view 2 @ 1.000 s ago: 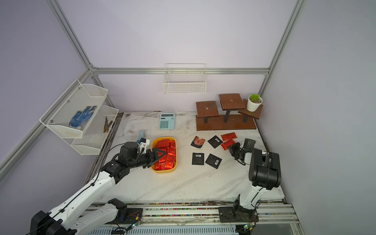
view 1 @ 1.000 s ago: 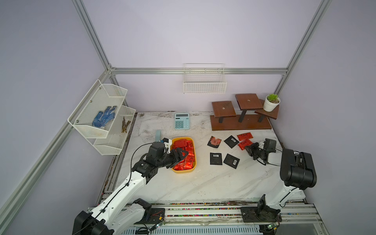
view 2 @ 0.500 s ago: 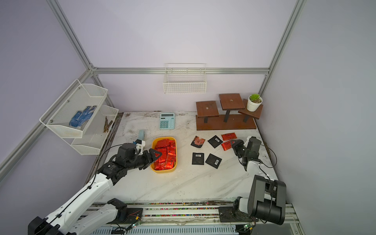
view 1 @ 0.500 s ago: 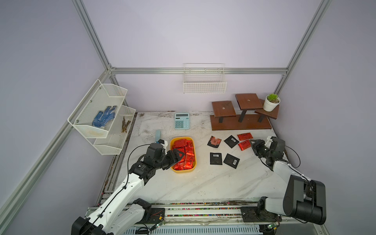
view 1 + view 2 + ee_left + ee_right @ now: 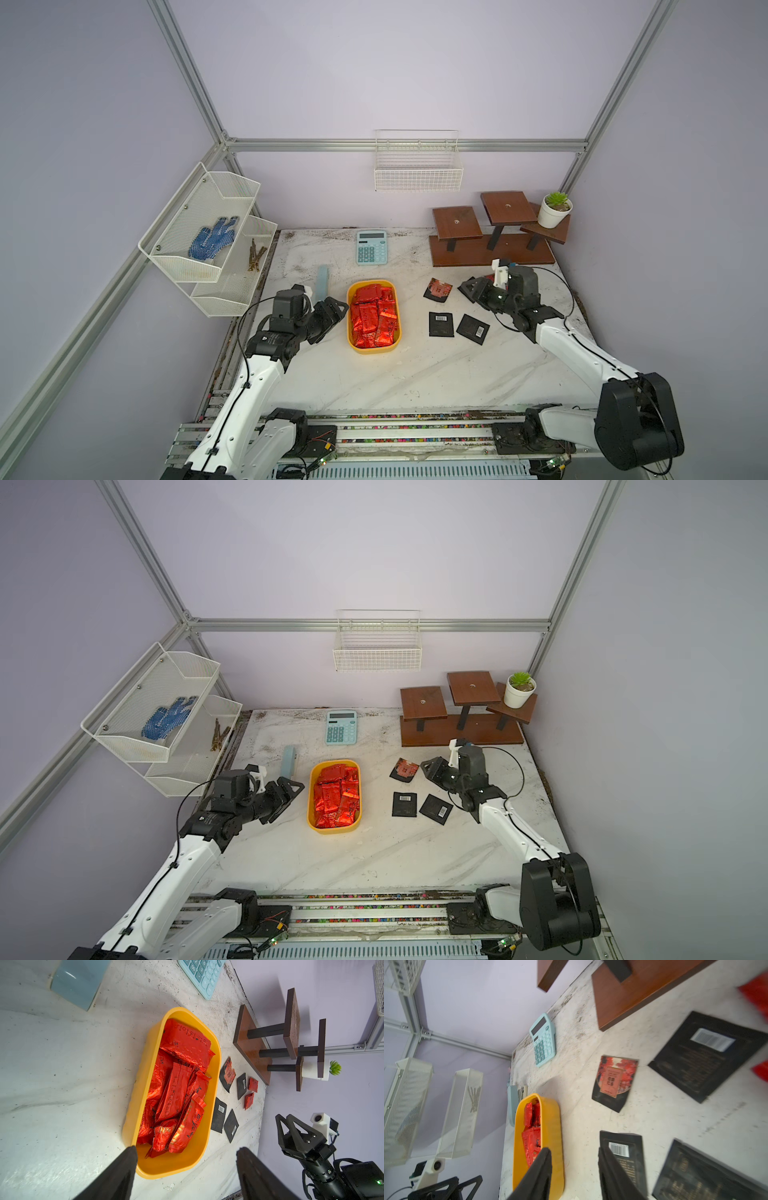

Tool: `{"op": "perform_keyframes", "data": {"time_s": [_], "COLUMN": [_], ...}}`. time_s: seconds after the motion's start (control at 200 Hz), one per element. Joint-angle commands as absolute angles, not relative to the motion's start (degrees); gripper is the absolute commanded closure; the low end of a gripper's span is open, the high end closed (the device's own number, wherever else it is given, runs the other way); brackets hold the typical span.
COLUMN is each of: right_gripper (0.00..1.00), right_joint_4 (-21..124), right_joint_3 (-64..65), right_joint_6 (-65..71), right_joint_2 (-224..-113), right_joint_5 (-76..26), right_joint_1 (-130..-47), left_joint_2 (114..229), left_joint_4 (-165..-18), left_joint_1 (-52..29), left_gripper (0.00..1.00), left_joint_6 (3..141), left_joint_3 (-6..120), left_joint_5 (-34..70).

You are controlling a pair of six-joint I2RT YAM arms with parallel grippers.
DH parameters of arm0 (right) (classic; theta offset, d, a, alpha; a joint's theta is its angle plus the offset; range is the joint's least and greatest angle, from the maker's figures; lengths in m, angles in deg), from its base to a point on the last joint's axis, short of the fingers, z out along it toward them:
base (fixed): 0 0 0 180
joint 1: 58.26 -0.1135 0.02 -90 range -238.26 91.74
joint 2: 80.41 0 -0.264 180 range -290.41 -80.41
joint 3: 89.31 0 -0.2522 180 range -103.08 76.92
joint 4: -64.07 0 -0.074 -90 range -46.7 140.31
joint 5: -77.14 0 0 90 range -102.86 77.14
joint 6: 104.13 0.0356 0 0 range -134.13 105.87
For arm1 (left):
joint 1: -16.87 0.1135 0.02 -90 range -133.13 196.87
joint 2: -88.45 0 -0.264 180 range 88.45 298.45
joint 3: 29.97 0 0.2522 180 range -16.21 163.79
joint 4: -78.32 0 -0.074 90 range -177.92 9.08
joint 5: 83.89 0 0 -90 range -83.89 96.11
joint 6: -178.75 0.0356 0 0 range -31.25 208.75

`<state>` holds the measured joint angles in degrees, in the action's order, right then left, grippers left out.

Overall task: Take the tea bags out of the storage box
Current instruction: Place the tea bag at the center of the board, then pick up the tea bag from the storage box.

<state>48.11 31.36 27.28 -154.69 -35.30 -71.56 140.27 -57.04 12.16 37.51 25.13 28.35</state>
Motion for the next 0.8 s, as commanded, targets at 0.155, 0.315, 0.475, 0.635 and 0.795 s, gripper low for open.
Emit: {"op": "perform_keyframes", "data": {"time_s": [0.155,0.315,0.475,0.635,0.795], "right_gripper": [0.58,0.59,0.59,0.6,0.6], "right_joint_4": [44.2,42.6,40.27,39.32,38.0], "right_joint_3": [17.56,8.48,0.03,-5.4,-9.63], "right_joint_6": [24.83,24.65,24.01,24.25,24.2], "right_joint_2": [-167.15,-177.12,-185.79,-191.83,-196.29], "right_joint_5": [-29.74,-29.26,-28.14,-27.15,-26.67], "right_joint_1": [-86.41,-92.18,-95.75,-96.39,-96.55], "left_joint_2": [137.31,136.08,134.55,132.2,130.94], "left_joint_4": [-56.8,-57.31,-57.07,-57.85,-57.95], "left_joint_1": [15.44,15.98,16.52,16.61,16.72], "left_gripper": [0.22,0.22,0.22,0.22,0.22], "left_joint_6": [39.06,37.87,37.36,35.95,35.92], "left_joint_3": [21.41,18.67,16.35,13.84,12.55], "left_joint_5": [30.83,30.94,31.31,31.87,32.13]}}
